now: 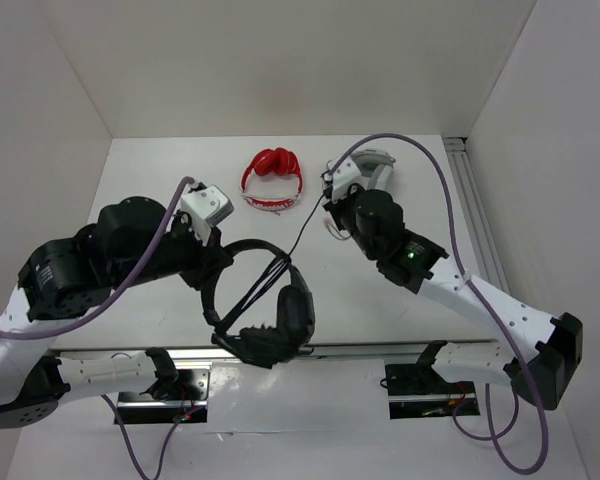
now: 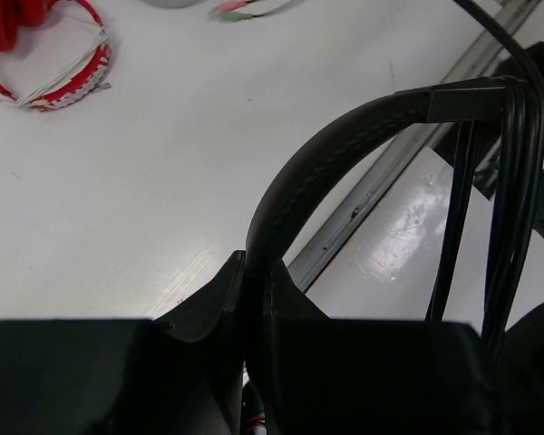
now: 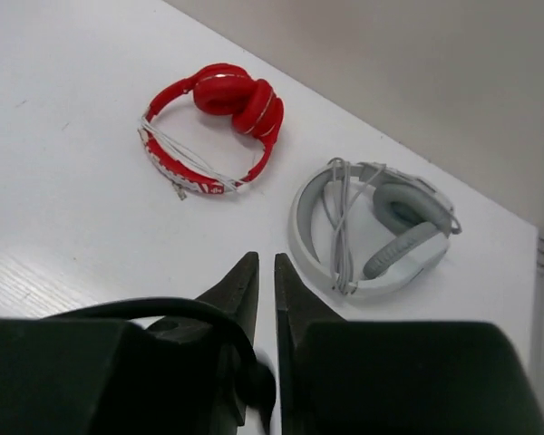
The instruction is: Wrap the headphones
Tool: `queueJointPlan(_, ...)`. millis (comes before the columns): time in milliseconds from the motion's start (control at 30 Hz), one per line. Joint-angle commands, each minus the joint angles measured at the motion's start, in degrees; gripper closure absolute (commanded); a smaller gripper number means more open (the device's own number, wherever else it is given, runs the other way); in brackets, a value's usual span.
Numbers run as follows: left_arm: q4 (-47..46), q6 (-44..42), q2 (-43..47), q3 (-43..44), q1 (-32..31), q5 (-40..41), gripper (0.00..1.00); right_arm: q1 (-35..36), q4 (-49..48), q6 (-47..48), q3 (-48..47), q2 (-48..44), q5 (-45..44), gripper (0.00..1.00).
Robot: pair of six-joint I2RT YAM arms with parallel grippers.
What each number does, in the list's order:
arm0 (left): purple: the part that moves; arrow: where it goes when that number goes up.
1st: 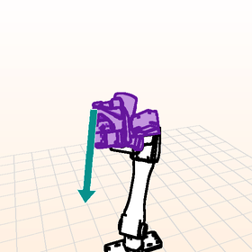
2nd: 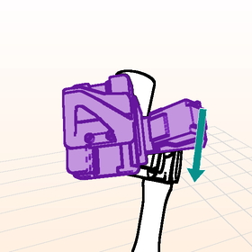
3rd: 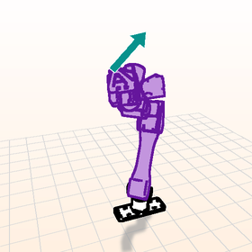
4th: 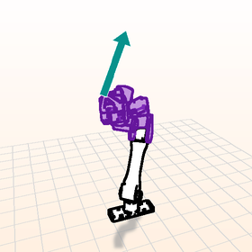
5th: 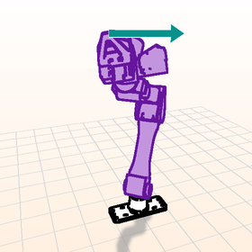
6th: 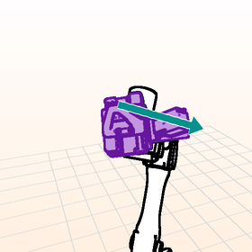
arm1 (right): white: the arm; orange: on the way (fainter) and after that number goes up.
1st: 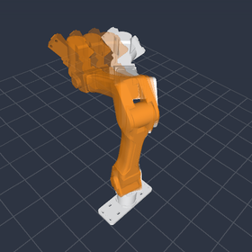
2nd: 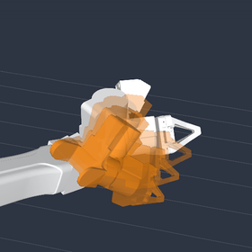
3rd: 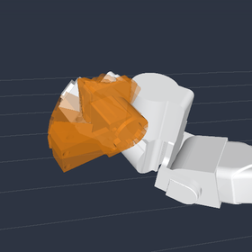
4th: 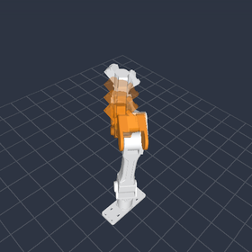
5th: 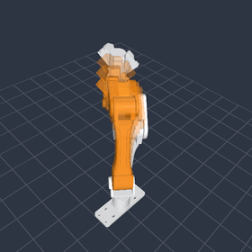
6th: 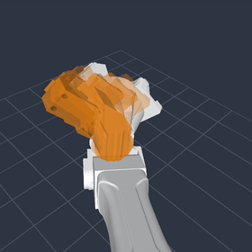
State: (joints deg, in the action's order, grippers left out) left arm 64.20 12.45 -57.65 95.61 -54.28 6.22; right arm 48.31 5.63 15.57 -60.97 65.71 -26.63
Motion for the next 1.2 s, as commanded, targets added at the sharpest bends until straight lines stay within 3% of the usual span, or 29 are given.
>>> queueJointPlan(0, -0.9, 1.6, 1.7, 5.9, -0.9, -5.3, 1.0, -6.6, -6.3, -8.1, 3.9, -1.5, 15.7, 0.79)
queueJointPlan(267, -2.2, 4.9, -0.3, 12.5, -0.9, -5.3, 1.0, -7.1, -23.0, -14.3, 16.2, 0.3, 30.3, 0.62)
queueJointPlan(467, -3.2, 6.0, -0.8, 13.5, -0.9, -2.9, 1.0, -7.6, -33.8, -19.3, 20.6, 8.4, 36.5, 0.64)
queueJointPlan(567, -3.7, 7.5, -0.8, 13.5, -0.9, -0.8, 1.0, -7.6, -38.4, -21.7, 21.8, 11.0, 38.1, 0.8)
queueJointPlan(867, -4.4, 12.5, 0.4, 15.2, -0.9, 11.8, 1.0, -7.1, -45.0, -26.3, 25.8, 15.8, 42.2, 0.82)
queueJointPlan(1067, -5.0, 12.5, 0.4, 15.2, -0.9, 11.6, 1.0, -7.1, -46.8, -26.3, 26.9, 16.8, 43.2, 0.71)
queueJointPlan(1167, -5.6, 12.5, -0.1, 14.7, -0.9, 11.6, 1.0, -7.1, -47.6, -26.8, 27.5, 16.8, 44.0, 0.71)
